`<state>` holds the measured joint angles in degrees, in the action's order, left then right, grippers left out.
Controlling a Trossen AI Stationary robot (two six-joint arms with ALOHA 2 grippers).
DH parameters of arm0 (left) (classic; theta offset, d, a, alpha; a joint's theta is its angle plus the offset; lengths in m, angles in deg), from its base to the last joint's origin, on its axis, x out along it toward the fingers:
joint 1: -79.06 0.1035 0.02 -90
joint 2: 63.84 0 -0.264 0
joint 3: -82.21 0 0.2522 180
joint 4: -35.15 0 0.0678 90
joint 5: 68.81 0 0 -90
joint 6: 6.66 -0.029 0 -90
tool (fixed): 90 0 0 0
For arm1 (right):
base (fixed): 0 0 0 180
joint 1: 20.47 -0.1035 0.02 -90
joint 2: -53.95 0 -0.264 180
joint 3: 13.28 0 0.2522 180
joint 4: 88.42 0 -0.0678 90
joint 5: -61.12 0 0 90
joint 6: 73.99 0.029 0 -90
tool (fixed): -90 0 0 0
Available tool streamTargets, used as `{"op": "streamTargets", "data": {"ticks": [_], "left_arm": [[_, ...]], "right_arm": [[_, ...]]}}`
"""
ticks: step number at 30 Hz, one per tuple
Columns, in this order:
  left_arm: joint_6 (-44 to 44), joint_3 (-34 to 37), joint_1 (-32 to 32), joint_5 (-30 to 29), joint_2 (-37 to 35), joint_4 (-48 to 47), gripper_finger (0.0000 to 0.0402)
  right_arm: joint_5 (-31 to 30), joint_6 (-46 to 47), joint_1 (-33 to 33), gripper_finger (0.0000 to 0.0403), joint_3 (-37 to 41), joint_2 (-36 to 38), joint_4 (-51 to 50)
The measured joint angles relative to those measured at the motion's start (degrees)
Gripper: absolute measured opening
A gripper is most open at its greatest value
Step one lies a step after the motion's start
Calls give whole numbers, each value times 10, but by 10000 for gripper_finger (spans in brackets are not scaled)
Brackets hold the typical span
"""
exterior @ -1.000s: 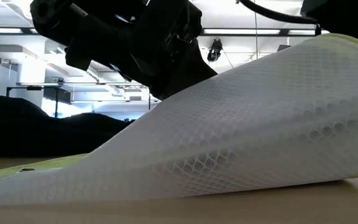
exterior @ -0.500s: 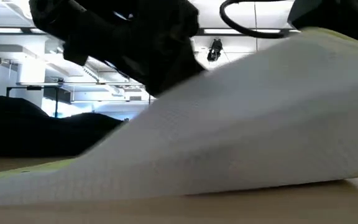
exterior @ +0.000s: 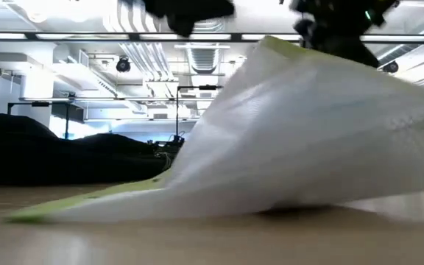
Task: Unpack backpack
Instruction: Close the yellow zip bag
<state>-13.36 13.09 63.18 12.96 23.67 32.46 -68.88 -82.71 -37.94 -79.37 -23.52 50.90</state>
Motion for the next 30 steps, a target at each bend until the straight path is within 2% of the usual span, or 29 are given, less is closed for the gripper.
{"op": "streamTargets", "data": {"ticks": [4, 6, 9, 14, 16, 19, 22, 30], "left_arm": [[-77, 4, 55, -4, -71, -4, 64], [-87, 5, 100, 23, -92, -5, 64], [-80, 5, 184, 132, -94, 9, 64], [-58, 3, 284, 343, -25, 60, 64], [-59, -7, 297, 387, 9, 77, 64], [-64, -42, 304, 418, 56, 89, 64], [-65, -82, 307, 456, 98, 74, 69], [-97, -187, 316, 491, 164, -71, 89]], "right_arm": [[54, -44, 23, 1, -76, 4, -42], [91, -65, 33, 0, -105, 1, -51], [122, -95, 42, 0, -138, 0, -60], [135, -115, 65, 0, -165, -3, -73], [157, -118, 80, 0, -168, -7, -75], [196, -115, 102, 0, -167, -15, -78], [203, -117, 120, 0, -167, -29, -81], [188, -141, 130, 0, -166, -41, -98]]}}
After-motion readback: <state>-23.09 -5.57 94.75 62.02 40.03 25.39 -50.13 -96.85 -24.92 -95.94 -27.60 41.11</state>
